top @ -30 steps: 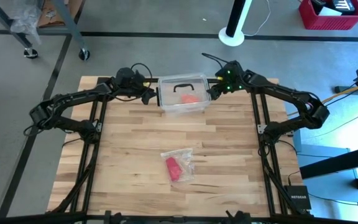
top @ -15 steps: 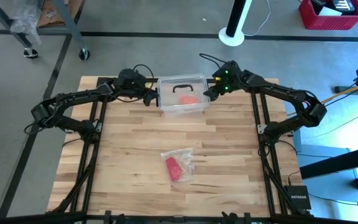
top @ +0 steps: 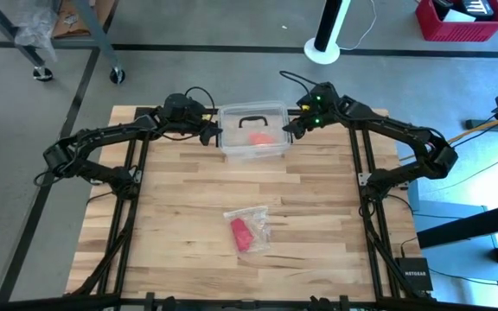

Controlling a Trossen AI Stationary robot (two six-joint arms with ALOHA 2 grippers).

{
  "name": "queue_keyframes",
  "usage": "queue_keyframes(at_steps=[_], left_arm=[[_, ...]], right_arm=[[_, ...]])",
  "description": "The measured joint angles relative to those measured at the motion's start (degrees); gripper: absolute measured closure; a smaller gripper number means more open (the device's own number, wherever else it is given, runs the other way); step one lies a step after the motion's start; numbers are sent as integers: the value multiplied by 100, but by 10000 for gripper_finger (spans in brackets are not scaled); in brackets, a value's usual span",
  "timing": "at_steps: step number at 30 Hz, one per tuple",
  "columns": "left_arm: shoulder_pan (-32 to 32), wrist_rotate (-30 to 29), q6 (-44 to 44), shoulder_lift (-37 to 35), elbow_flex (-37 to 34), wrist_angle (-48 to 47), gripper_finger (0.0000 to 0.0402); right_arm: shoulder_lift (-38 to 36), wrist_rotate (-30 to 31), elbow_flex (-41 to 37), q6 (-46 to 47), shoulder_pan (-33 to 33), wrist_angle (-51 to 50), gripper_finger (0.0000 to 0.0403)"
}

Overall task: Roll bandage
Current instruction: Open the lid of the transparent container

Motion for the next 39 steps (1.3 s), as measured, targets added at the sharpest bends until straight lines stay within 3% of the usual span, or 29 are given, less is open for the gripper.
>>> queue_keyframes(at_steps=[6,20,30,35,39], left_arm=[[9,-42,80,0,0,-59,219],[9,-20,300,-9,2,-63,219],[-2,50,847,-9,-5,-113,219],[-12,78,1104,-7,-11,27,219],[-13,92,1156,-7,-11,31,219]], right_arm=[[-2,-454,0,5,-9,322,182],[-2,-498,0,4,-9,637,182],[-2,38,0,-49,-2,849,182],[4,583,2,-592,4,881,182],[18,673,4,-762,7,869,182]])
